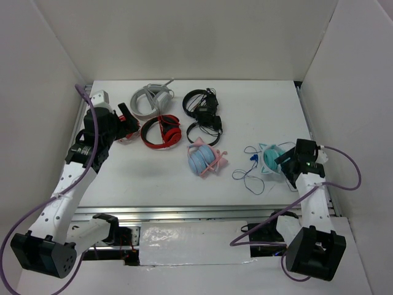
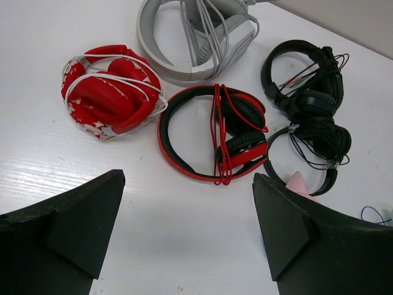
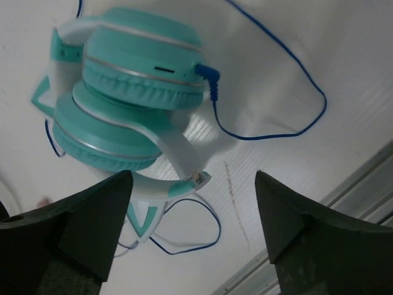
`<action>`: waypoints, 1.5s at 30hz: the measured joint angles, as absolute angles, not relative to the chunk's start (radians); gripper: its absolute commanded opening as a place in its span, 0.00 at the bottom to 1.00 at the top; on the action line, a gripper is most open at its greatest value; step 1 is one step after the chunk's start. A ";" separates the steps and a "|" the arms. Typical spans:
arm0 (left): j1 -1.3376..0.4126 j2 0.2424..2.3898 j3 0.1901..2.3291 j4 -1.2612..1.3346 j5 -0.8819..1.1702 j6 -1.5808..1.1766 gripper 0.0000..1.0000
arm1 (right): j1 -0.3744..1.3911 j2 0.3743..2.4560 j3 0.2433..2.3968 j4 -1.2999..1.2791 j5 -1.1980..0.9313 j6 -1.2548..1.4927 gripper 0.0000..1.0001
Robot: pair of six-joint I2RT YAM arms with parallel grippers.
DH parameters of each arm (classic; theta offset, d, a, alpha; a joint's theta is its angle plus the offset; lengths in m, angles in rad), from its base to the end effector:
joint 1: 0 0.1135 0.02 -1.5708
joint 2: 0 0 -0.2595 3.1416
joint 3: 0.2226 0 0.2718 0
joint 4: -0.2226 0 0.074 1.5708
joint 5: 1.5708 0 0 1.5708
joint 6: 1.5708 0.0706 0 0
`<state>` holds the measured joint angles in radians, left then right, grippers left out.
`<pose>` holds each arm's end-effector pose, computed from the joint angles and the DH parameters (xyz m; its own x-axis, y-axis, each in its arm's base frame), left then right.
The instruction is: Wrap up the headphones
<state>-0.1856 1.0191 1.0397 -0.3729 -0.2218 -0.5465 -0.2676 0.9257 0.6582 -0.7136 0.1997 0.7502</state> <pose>0.2799 -0.0368 0.3507 -0.2778 -0.4637 -0.8413 -0.1958 0.8848 -0.4229 0.2038 -0.0704 0.1896 -0.3371 0.7853 -0.5192 0.8139 0.5203 0.2585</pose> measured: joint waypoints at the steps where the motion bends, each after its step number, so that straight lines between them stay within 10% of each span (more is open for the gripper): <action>1: -0.186 1.021 1.040 -0.373 -0.220 -0.545 0.99 | -0.269 0.930 0.649 -0.702 0.174 0.728 0.84; 22: -0.186 1.111 1.040 -0.336 -0.175 -0.500 0.99 | -0.269 1.000 0.557 -0.580 0.085 0.661 0.64; 37: -0.186 1.116 1.040 -0.336 -0.089 -0.496 0.99 | -0.268 1.101 0.496 -0.309 0.051 0.695 0.06; 45: -0.263 1.142 1.058 -0.311 0.057 -0.473 0.99 | -0.225 0.976 0.487 -0.262 0.037 0.680 0.03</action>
<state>-0.2626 1.1419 1.0580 -0.3111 0.0574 -0.4732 -0.2249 0.9760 0.4873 -0.2619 0.0372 0.6800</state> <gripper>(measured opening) 0.993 0.178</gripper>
